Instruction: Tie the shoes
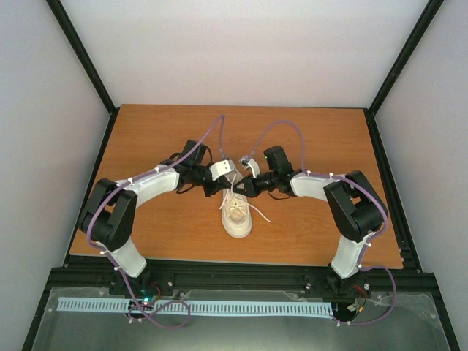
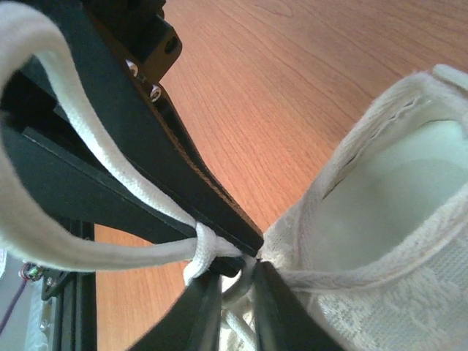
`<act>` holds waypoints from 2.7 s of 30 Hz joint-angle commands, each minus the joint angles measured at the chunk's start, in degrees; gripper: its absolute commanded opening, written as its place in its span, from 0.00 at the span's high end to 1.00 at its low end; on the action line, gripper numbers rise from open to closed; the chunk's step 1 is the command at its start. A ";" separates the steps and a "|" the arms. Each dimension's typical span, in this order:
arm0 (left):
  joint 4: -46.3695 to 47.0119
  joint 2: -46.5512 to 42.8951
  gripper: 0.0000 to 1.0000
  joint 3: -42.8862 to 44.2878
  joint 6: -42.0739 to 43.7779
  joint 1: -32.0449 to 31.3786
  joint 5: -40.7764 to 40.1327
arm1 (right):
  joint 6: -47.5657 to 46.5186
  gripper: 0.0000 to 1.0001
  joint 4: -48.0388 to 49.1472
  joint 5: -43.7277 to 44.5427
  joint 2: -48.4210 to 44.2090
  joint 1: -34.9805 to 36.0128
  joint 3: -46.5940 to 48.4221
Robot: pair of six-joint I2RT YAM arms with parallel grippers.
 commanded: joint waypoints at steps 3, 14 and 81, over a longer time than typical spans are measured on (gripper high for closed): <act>0.14 0.07 0.99 3.22 -0.23 0.30 3.52 | 0.66 0.97 4.53 2.07 -0.63 1.13 -0.82; -3.05 -1.00 0.58 5.35 2.13 1.78 2.13 | -2.69 0.97 -1.68 6.54 -5.42 1.21 -2.10; -17.20 2.09 0.99 2.21 2.92 8.39 -7.57 | 1.30 0.97 -6.82 21.60 -17.82 -8.71 -17.85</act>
